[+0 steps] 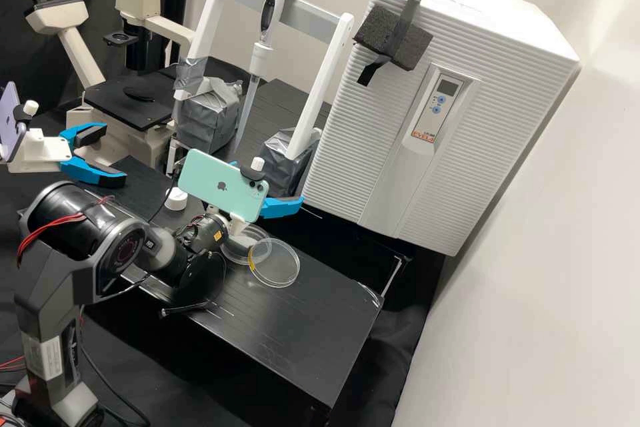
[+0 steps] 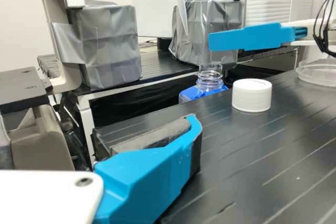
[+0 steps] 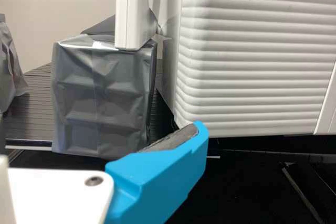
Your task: Close the bottle
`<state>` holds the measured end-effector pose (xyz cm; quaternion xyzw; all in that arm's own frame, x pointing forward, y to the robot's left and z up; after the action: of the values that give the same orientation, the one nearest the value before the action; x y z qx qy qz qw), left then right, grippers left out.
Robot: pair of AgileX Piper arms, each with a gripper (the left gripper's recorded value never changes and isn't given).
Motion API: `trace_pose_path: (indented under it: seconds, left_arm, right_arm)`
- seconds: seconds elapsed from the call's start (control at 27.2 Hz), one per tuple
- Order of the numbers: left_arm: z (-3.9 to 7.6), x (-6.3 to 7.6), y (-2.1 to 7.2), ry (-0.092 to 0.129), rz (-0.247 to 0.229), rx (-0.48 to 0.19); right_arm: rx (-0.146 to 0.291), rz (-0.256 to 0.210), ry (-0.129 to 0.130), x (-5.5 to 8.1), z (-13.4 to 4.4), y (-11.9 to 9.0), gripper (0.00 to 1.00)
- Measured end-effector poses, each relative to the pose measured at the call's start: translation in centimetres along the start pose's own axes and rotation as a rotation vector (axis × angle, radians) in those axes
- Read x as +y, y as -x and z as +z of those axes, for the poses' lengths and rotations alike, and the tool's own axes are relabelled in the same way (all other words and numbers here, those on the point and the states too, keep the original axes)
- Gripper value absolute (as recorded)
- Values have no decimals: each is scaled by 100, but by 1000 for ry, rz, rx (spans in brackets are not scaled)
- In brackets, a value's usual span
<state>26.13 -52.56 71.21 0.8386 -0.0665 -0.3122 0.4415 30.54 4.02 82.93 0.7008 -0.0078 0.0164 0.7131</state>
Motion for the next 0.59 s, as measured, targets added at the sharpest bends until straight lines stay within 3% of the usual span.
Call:
trace_pose_path:
  seconds: [0.37,0.52,0.59]
  left_arm:
    - [11,-6,-6,13,5,-7]
    - [11,-6,-6,13,5,-7]
    - [11,-6,-6,13,5,-7]
  right_arm:
    - [-2,-2,0,-4,4,4,100]
    - [6,4,-9,29,-26,117,100]
    - [35,13,-24,66,-77,253,100]
